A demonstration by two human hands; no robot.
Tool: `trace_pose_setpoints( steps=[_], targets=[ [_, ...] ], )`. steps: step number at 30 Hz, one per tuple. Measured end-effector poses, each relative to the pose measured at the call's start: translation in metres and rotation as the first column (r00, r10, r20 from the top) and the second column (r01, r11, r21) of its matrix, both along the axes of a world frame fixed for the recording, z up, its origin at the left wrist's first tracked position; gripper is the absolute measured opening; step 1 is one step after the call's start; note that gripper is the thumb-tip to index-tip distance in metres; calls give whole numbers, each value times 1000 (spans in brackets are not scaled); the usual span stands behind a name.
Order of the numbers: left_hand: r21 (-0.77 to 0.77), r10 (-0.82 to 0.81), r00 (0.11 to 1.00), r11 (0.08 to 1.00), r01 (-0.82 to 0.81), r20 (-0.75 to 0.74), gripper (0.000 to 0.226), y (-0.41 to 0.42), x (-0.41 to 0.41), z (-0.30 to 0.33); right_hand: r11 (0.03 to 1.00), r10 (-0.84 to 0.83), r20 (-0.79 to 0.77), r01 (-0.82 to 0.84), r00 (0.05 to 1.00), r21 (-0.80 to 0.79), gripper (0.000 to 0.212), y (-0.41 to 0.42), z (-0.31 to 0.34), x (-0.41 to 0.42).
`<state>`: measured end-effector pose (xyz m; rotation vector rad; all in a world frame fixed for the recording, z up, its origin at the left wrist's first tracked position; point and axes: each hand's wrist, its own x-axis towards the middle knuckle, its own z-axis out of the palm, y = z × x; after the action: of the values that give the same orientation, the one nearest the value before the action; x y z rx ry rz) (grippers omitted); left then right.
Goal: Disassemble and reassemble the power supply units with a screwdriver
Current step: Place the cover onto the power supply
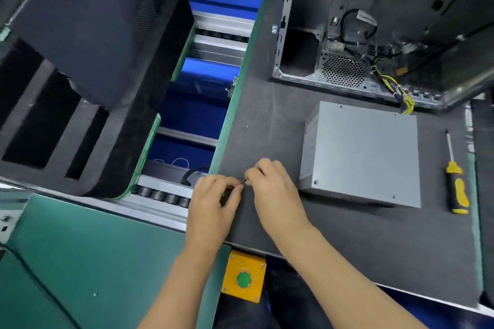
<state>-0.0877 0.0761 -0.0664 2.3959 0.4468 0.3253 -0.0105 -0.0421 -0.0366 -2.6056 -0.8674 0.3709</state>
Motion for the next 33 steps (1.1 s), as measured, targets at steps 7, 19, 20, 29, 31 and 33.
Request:
trace_pose_setpoints(
  steps=[7,19,20,29,31,33],
  targets=[
    [-341,274,961,902,-266,-24,27,-2,4,7,998,-61,71,60,996,12,42,-1,15,-8],
    [-401,100,994,910,-104,-31,36,-24,20,7,820,-392,223,229,893,525,12,-130,54,-43],
    [-391,92,996,916,-90,-14,39,-27,21,10,787,-485,213,317,848,529,13,-149,57,-34],
    [-437,28,985,898,49,168,11,-59,29,42,860,-453,244,349,858,371,13,-196,49,15],
    [-440,2,983,894,81,184,10,-65,28,45,886,-411,280,306,868,349,11,-197,47,17],
    [-447,-16,981,889,102,191,9,-68,27,46,902,-382,310,279,871,330,10,-197,47,18]
  ],
)
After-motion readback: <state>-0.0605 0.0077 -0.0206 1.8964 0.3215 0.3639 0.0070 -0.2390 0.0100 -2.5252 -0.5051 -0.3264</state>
